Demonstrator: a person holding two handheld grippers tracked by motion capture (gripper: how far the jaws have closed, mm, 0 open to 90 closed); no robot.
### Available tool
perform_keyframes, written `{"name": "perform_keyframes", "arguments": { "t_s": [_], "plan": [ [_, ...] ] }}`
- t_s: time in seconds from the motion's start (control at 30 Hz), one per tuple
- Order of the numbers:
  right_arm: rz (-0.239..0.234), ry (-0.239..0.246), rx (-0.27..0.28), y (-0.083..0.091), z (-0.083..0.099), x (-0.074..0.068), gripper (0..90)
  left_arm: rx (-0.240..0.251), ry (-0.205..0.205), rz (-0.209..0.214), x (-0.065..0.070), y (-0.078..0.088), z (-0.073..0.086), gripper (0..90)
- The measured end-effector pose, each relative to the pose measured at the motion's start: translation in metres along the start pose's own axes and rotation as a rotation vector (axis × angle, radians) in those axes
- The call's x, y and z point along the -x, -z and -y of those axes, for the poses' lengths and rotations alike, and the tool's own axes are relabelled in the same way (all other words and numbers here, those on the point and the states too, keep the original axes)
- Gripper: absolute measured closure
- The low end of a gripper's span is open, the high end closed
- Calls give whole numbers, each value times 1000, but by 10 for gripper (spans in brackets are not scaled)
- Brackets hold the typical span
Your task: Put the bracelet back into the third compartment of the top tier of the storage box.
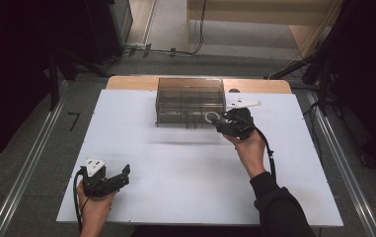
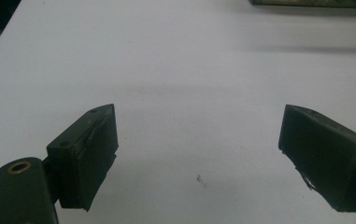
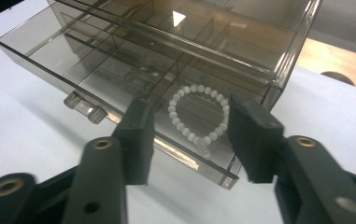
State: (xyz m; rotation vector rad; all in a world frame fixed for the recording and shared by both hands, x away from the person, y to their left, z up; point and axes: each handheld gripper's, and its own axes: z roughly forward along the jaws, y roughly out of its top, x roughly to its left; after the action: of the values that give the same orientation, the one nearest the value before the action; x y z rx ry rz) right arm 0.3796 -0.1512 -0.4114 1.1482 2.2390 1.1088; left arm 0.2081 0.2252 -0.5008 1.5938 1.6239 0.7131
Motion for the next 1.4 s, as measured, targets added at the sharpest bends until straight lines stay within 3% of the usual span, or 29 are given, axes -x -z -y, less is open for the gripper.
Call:
{"name": "perform_keyframes", "arguments": {
  "t_s": [0.3,0.6,0.9,1.4],
  "plan": [
    [-1,-38,4,8,9,3,311,-5,-2,-4,-1,0,0,121],
    [14,-74,34,26,35,7,199,-3,-4,-6,1,0,0,121],
    [19,-62,-22,34,63,7,164,-1,-6,-6,2,-1,0,120],
    [14,-54,-34,47,84,5,155,3,-2,-6,2,-1,0,121]
  ]
}}
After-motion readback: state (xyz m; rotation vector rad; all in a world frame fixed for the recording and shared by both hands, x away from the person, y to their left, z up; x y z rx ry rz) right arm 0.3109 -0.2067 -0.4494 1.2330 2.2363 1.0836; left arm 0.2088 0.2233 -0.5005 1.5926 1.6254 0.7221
